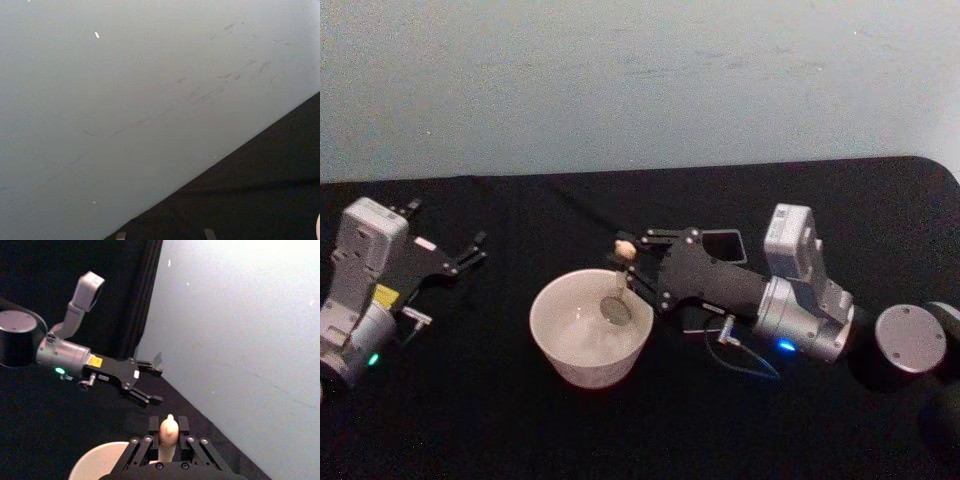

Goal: Pick up the stirring spoon with one hand, stir inside the cup, then place it back in its original position.

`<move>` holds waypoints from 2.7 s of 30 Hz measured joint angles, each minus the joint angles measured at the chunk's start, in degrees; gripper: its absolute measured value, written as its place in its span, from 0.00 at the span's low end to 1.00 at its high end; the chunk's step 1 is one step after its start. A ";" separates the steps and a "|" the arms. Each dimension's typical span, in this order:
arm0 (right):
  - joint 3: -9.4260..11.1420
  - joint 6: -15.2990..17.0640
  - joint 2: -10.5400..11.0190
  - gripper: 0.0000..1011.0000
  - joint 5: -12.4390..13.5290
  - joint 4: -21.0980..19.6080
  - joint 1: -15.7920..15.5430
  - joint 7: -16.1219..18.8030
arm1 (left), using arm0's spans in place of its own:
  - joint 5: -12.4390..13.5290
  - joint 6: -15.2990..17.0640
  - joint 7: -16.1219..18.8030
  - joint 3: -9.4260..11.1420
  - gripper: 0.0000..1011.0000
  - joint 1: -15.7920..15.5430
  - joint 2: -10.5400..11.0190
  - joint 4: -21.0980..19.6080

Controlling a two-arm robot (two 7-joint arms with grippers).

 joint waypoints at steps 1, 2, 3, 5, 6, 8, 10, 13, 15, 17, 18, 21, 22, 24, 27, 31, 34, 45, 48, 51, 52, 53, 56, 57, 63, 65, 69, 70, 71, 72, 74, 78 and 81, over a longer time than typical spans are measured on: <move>0.08 0.15 0.27 0.21 0.23 -0.53 -0.34 0.12 | 0.00 0.00 0.00 0.00 0.99 0.00 0.00 0.00; 0.18 0.48 0.79 0.21 0.70 -1.58 -1.00 0.37 | 0.00 0.00 0.00 0.00 0.99 0.00 0.00 0.00; 0.22 0.62 1.06 0.21 0.93 -2.13 -1.36 0.49 | 0.00 0.00 0.00 0.00 0.99 0.00 0.00 0.00; 0.24 1.10 1.73 0.21 1.45 -3.45 -2.18 0.89 | 0.00 0.00 0.00 0.00 0.99 0.00 0.00 0.00; 0.22 1.22 1.92 0.21 1.60 -3.86 -2.42 1.05 | 0.00 0.00 0.00 0.00 0.99 0.00 0.00 0.00; 0.01 1.52 2.38 0.21 2.01 -4.92 -3.05 1.48 | 0.00 0.00 0.00 0.00 0.99 0.00 0.00 0.00; -0.36 1.77 2.65 0.21 2.42 -5.76 -3.46 1.99 | 0.00 0.00 0.00 0.00 0.99 0.00 0.00 0.00; -0.90 1.89 2.59 0.21 2.76 -6.22 -3.60 2.49 | 0.00 0.00 0.00 0.00 0.99 0.00 0.00 0.00; -1.45 1.89 2.22 0.21 2.87 -6.23 -3.50 2.74 | 0.00 0.00 0.00 0.00 0.99 0.00 0.00 0.00; -1.73 1.89 1.89 0.21 2.88 -6.02 -3.31 2.79 | 0.00 0.00 0.00 0.00 0.99 0.00 0.00 0.00; -1.99 1.88 1.46 0.21 2.83 -5.60 -3.00 2.76 | 0.00 0.00 0.00 0.00 0.99 0.00 0.00 0.00; -2.25 1.81 0.76 0.21 2.65 -4.75 -2.41 2.47 | 0.00 0.00 0.00 0.00 0.99 0.00 0.00 0.00; -2.32 1.75 0.40 0.21 2.54 -4.29 -2.10 2.24 | 0.00 0.00 0.00 0.00 0.99 0.00 0.00 0.00; -2.38 1.56 -0.42 0.21 2.10 -3.06 -1.37 1.53 | 0.00 0.00 0.00 0.00 0.99 0.00 0.01 0.00; -2.34 1.33 -1.42 0.21 1.31 -1.42 -0.39 0.33 | 0.00 0.00 0.00 0.00 0.99 0.00 0.00 0.00; -1.76 1.24 -2.60 0.21 0.31 0.91 0.79 -1.41 | 0.00 0.00 0.00 0.00 0.99 0.00 0.00 0.01; -1.28 1.21 -2.88 0.21 -0.16 1.80 1.15 -2.23 | 0.00 0.00 0.00 0.00 0.99 0.00 0.00 0.00; 0.39 1.75 -1.18 0.21 -0.41 0.10 -0.25 -2.71 | 0.00 0.00 0.00 0.00 0.99 0.00 0.00 0.00; 0.71 1.99 -0.35 0.21 0.04 -1.39 -1.17 -2.33 | 0.00 0.00 0.00 0.00 0.99 0.00 0.00 0.00; 0.86 2.26 0.34 0.21 0.52 -2.65 -1.98 -1.90 | 0.00 0.00 0.00 0.00 0.99 0.00 0.00 0.00; 0.89 2.44 0.78 0.21 0.83 -3.51 -2.55 -1.57 | 0.00 0.00 0.00 0.00 0.99 0.00 0.00 0.00; 0.89 2.55 0.96 0.21 0.99 -3.91 -2.82 -1.41 | 0.00 0.00 0.00 0.00 0.99 0.00 0.00 0.00; 0.72 3.01 1.62 0.21 1.63 -5.52 -3.76 -0.64 | 0.00 0.00 0.00 0.00 0.99 0.00 0.00 0.00; 0.63 3.11 1.77 0.21 1.77 -5.86 -3.95 -0.44 | 0.00 0.00 0.00 0.00 0.99 0.00 0.00 0.00; -0.71 3.57 2.12 0.21 2.63 -7.35 -4.68 1.18 | 0.00 0.00 0.00 0.00 0.99 0.00 0.00 0.00; -1.22 3.59 1.78 0.21 2.73 -7.37 -4.57 1.40 | 0.00 0.00 0.00 0.00 0.99 0.00 0.01 0.00; -1.81 3.50 0.67 0.21 2.73 -6.43 -3.71 1.25 | 0.00 0.00 0.00 0.00 0.99 0.00 0.00 0.00; -1.99 3.37 0.07 0.21 2.57 -5.64 -3.19 1.01 | 0.00 0.00 0.00 0.00 0.99 0.00 0.00 0.00; -1.99 3.37 0.07 0.21 2.57 -5.64 -3.19 1.01 | 0.00 0.00 0.00 0.00 0.99 0.00 0.00 0.00; -2.07 3.17 -0.43 0.21 2.31 -4.92 -2.72 0.67 | 0.00 0.00 0.00 0.00 0.99 0.00 0.00 0.00; -2.13 2.95 -0.99 0.21 2.03 -4.04 -2.15 0.27 | 0.00 0.00 0.00 0.00 0.99 0.00 0.00 0.00; -2.03 2.34 -2.28 0.21 1.05 -1.53 -0.70 -1.03 | 0.00 0.00 0.00 0.00 0.99 0.00 0.00 0.00; -1.70 2.19 -2.67 0.21 0.55 -0.34 -0.06 -1.69 | 0.00 0.00 0.00 0.00 0.99 0.00 0.00 0.00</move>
